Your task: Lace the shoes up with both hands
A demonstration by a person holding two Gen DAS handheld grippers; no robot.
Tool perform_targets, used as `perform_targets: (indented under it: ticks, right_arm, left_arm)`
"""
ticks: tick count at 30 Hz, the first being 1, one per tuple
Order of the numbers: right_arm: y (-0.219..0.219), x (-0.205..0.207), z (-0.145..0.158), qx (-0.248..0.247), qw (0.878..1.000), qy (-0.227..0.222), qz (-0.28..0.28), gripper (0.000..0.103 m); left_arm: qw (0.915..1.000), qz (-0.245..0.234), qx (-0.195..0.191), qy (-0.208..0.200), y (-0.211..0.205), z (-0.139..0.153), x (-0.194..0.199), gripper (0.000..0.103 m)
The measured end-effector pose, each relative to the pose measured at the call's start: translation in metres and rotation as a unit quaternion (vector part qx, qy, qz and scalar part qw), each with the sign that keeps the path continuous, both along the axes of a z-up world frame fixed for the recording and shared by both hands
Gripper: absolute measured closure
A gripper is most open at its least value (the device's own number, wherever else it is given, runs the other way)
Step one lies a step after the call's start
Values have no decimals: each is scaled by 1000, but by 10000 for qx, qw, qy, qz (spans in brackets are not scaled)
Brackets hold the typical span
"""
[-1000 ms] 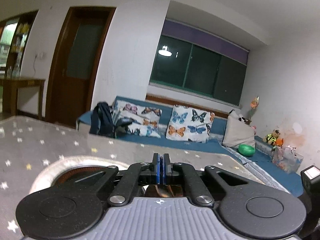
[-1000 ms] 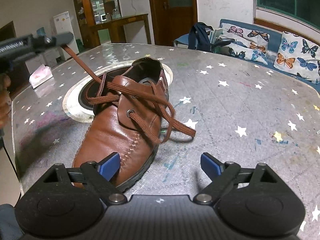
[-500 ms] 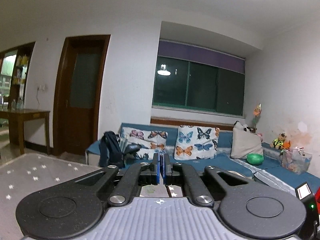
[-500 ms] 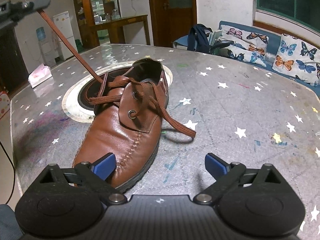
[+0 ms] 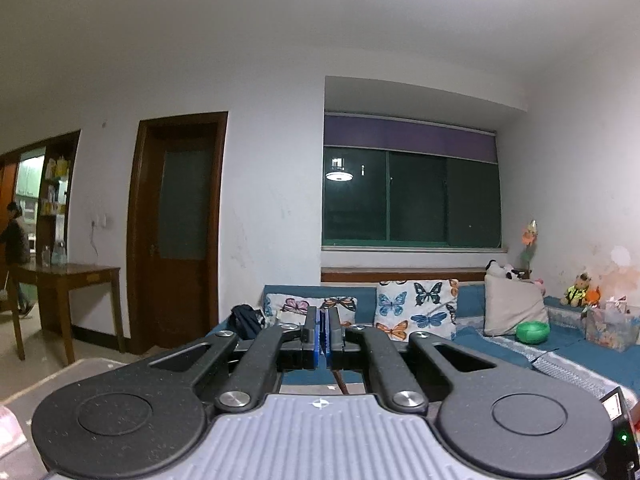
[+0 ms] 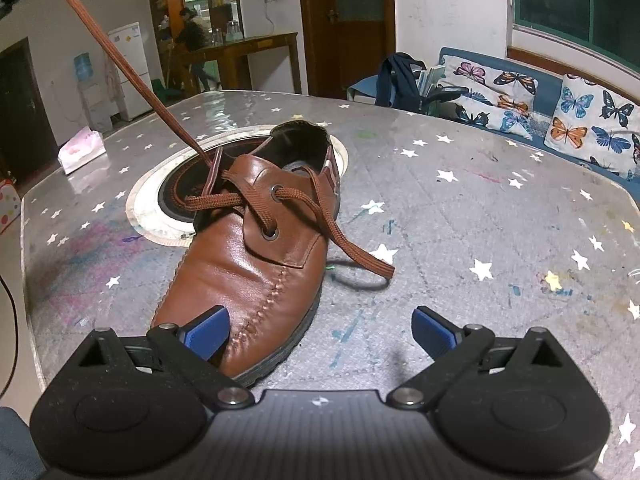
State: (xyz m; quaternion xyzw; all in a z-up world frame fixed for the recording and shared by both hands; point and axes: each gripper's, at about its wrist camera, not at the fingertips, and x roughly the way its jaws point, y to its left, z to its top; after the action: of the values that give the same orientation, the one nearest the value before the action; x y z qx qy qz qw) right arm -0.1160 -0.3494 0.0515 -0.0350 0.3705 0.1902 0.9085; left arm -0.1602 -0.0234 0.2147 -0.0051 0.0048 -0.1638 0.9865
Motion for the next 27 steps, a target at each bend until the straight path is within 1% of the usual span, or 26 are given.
perform_targets:
  ticks: [4, 7, 12, 16, 18, 19, 20, 22, 24, 27]
  right_arm:
    - [-1, 0, 1, -15, 10000, -28, -7, 4]
    - [-2, 0, 2, -13, 10000, -38, -13, 4]
    - [-3, 4, 1, -17, 10000, -65, -17, 4]
    - [-7, 9, 2, 5, 9999, -97, -71, 5]
    - [-9, 11, 3, -27, 9999, -141, -79, 5]
    - [-9, 12, 3, -58, 9998, -164, -83, 7]
    - [-10, 13, 2, -88, 9998, -186, -84, 11]
    - [-10, 17, 1, -145, 9997, -205, -50, 12]
    - [-10, 21, 0, -201, 9996, -214, -20, 17]
    - [-10, 26, -1, -279, 9993, -252, 8, 21]
  left_arm:
    - [9999, 25, 112, -109, -3, 4, -5, 101]
    - [9992, 174, 248, -264, -6, 4, -7, 101]
    - [9984, 376, 366, -191, -4, 2, -1, 101]
    - [9980, 488, 370, -155, 1, 2, 7, 100]
    - [9970, 610, 464, -133, 2, 1, 13, 101]
    - [9962, 684, 523, -117, 2, 0, 16, 100]
    - [9958, 733, 545, -76, 3, -1, 21, 100]
    - [9954, 810, 517, 12, 6, -1, 29, 100]
    - [9948, 877, 522, 58, 9, -1, 36, 100]
    - [9930, 1008, 607, 118, 11, -4, 44, 100]
